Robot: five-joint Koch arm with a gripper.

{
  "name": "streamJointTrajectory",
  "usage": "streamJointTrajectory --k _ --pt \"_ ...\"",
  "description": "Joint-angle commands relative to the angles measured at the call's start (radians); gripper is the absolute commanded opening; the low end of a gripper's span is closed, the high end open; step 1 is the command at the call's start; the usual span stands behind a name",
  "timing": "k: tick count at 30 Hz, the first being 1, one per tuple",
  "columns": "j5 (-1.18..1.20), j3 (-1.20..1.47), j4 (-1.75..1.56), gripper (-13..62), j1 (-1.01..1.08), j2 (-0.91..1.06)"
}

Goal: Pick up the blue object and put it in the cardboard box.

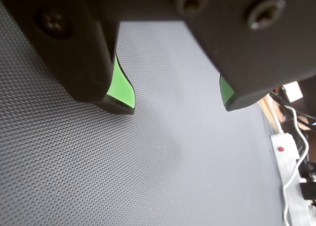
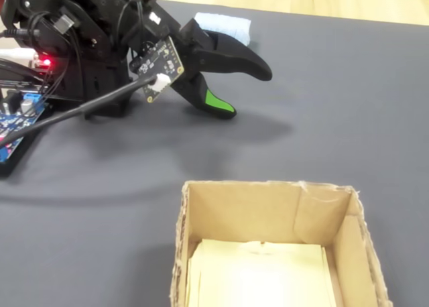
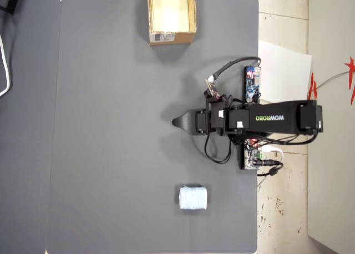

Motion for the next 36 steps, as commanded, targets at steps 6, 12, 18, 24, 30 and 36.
streamJointTrajectory --k 6,12,18,24,30,36 --pt "0.041 0.002 0.110 33.0 -0.020 0.081" --pt "0.043 -0.002 0.130 33.0 -0.034 0.081" --pt "0.043 -0.028 0.195 33.0 -0.046 0.081" --pt "0.075 -0.071 0.275 33.0 -0.078 0.081" --pt "0.150 -0.130 0.382 33.0 -0.092 0.083" --pt "0.153 -0.201 0.472 33.0 -0.153 0.084"
